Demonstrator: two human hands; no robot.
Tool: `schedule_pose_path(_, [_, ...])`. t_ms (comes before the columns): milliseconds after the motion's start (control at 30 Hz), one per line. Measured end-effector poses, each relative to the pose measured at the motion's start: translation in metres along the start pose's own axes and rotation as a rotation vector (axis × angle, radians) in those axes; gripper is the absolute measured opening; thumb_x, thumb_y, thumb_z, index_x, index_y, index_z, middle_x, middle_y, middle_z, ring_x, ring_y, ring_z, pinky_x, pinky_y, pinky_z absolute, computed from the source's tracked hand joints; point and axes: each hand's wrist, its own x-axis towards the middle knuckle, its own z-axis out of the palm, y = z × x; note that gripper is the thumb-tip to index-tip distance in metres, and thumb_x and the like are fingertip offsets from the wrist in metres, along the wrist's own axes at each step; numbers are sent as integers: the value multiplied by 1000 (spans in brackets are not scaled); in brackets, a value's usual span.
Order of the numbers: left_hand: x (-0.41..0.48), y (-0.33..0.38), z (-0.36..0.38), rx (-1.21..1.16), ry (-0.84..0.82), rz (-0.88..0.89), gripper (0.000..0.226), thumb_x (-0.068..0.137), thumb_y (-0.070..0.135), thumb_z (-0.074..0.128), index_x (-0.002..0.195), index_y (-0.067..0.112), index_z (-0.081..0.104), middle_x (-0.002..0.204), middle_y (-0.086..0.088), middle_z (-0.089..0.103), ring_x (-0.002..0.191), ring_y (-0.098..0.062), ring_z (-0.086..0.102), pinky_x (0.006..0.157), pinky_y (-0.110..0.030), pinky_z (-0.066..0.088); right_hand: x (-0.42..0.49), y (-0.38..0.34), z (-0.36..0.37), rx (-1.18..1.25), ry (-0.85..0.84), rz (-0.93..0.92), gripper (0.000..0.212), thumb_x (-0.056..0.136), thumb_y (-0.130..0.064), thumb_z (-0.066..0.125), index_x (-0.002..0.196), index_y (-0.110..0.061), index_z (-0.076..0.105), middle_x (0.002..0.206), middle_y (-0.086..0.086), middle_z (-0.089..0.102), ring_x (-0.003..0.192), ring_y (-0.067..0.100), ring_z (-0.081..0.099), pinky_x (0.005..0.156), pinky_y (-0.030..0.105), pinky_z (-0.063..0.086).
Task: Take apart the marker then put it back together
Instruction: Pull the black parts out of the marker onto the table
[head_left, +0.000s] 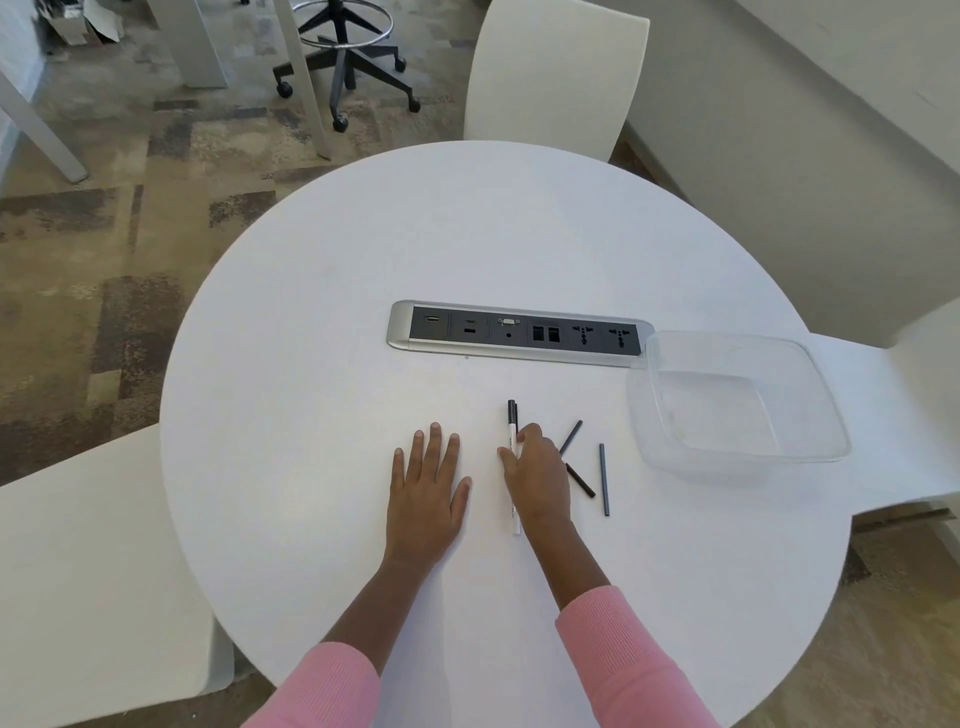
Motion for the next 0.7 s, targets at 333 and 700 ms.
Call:
schedule_pose_path(333, [0,0,-2,19,-1,-3,54,88,33,30,132,8,47,140,-17,47,128,-36,44,102,-56,34,3,13,-12,18,81,-42,23,90,-21,51,108,-6,49,107,19,59,93,34,61,77,38,50])
schedule_pose_path(700, [0,2,-3,11,15,3,54,87,32,31,130,6,50,137,-20,50,124,-38,48,100,-57,36,10,52,-46,-113,153,-76,18,87,0,46,102,-4,57,100,21,57,94,36,55,68,38,45])
